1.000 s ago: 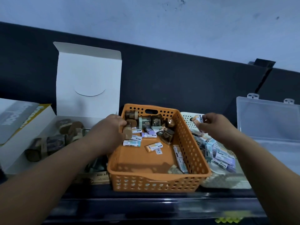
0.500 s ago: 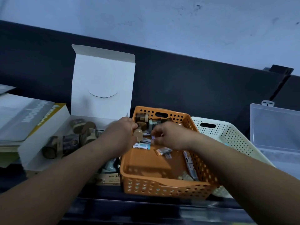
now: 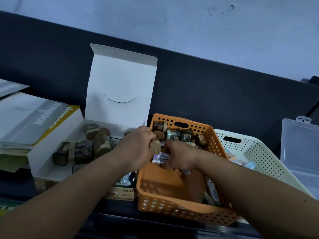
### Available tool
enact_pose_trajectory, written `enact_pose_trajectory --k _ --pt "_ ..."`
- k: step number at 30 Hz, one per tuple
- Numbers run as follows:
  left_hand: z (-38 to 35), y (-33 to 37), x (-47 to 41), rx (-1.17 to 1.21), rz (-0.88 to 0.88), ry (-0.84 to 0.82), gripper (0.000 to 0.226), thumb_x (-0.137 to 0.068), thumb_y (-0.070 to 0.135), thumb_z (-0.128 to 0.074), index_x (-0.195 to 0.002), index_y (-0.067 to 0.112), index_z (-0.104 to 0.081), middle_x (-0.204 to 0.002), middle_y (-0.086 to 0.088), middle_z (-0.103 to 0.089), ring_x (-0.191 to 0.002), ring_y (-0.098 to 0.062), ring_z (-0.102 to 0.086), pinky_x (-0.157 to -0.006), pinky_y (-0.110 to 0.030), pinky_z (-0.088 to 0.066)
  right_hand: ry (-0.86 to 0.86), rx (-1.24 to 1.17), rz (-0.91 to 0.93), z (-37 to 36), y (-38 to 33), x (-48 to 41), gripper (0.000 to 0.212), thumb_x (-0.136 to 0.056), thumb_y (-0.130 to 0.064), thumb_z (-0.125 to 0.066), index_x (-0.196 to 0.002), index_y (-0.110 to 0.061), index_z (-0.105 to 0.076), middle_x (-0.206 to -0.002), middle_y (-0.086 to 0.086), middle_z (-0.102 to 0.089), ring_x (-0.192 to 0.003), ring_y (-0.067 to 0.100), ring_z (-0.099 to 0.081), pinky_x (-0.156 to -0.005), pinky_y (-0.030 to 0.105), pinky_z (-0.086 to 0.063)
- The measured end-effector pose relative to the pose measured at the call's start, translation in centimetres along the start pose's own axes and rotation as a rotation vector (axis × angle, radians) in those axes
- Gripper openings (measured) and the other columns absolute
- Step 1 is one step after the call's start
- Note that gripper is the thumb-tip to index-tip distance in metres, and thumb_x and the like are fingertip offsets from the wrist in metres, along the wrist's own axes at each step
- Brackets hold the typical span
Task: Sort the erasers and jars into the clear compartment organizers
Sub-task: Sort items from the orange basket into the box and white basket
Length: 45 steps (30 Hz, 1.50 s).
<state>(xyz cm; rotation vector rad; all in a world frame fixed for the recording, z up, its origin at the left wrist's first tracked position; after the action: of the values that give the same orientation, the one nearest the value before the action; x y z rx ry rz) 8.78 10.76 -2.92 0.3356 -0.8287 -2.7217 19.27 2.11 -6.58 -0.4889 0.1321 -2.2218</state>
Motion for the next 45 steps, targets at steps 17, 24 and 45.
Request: enact_pose_trajectory --k 17,24,45 --pt "-0.2 0.0 -0.4 -0.104 0.032 0.006 0.049 -0.094 0.026 -0.056 -0.141 0.019 -0.044 -0.153 0.004 -0.029 -0.135 -0.018 -0.035 -0.105 -0.029 -0.032 0.273 -0.191 -0.003 5.7 3.5 5.5 0.011 -0.086 -0.030 -0.069 -0.095 -0.028 -0.063 -0.091 -0.006 -0.066 -0.081 0.013 -0.065 -0.072 0.031 -0.056" --pt "-0.2 0.4 -0.5 -0.191 0.031 0.015 0.046 -0.093 0.024 -0.057 -0.138 0.021 -0.048 -0.150 0.001 -0.034 -0.131 -0.018 -0.040 -0.104 -0.030 -0.034 0.618 -0.405 -0.235 7.5 12.2 11.2 0.016 -0.081 -0.016 -0.071 -0.090 -0.006 -0.064 -0.080 0.018 -0.062 -0.066 0.022 -0.053 -0.060 0.035 -0.043" --pt "-1.3 4.7 -2.9 -0.278 -0.135 -0.124 0.058 -0.093 0.022 -0.057 -0.146 0.021 -0.036 -0.150 -0.002 -0.036 -0.135 -0.019 -0.037 -0.107 -0.030 -0.033 0.345 0.116 -0.079 6.0 5.1 5.7 0.039 -0.088 -0.028 -0.064 -0.126 -0.022 -0.058 -0.123 -0.001 -0.060 -0.105 0.018 -0.058 -0.080 0.028 -0.047"
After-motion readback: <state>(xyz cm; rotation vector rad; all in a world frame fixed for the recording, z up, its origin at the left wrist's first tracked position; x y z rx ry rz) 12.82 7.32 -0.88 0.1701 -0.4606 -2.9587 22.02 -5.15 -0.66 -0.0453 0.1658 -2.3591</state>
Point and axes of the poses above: each hand's wrist, its own x-axis away from the middle knuckle, its own z-axis out of the back of the hand, y = z × x, the point moved 6 cm from there along -x, towards the middle knuckle
